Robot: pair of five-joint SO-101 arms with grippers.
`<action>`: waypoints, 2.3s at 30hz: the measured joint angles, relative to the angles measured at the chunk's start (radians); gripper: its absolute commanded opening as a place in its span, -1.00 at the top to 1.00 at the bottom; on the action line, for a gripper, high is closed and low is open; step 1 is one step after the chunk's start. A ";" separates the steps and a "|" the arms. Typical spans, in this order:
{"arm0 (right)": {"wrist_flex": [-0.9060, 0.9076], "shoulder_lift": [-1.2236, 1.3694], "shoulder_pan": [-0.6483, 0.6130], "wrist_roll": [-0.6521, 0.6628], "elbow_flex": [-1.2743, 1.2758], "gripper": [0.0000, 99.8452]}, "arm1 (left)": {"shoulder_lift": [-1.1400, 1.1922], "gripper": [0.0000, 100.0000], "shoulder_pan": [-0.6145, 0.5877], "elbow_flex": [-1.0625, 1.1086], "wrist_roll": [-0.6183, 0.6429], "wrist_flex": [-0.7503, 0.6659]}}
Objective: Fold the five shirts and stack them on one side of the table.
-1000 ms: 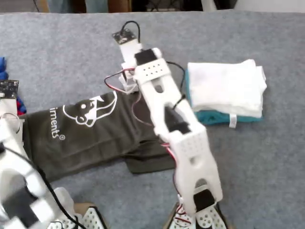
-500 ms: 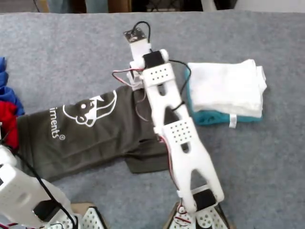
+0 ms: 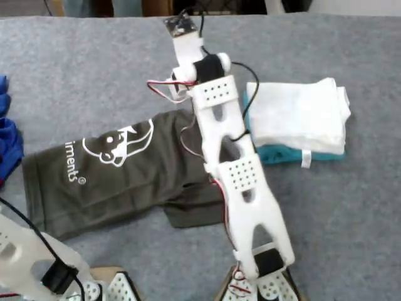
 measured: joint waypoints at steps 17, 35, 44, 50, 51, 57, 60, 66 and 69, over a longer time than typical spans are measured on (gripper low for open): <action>0.003 -0.519 0.018 0.071 0.752 0.97 | -0.170 0.94 0.258 -0.302 0.124 0.620; -0.209 -1.056 -0.141 0.186 1.854 0.97 | -0.720 0.94 0.379 0.824 -0.028 0.032; -0.353 -1.056 -0.184 0.152 1.972 0.97 | -0.450 0.94 0.376 0.801 -0.031 -0.138; -0.433 -1.056 -0.233 0.129 2.025 0.97 | -0.379 0.94 0.359 0.730 -0.034 -0.147; -0.446 -1.056 -0.235 0.129 2.028 0.97 | -0.376 0.94 0.359 0.729 -0.035 -0.147; -0.479 -1.065 -0.235 0.129 2.027 0.97 | -0.374 0.94 0.356 0.727 -0.037 -0.147; -0.480 -1.065 -0.235 0.127 2.001 0.97 | -0.374 0.94 0.356 0.727 -0.037 -0.147; -0.457 -1.065 -0.235 0.129 1.966 0.97 | -0.374 0.94 0.356 0.727 -0.037 -0.147; -0.457 -1.065 -0.235 0.129 1.964 0.97 | -0.374 0.94 0.356 0.727 -0.037 -0.147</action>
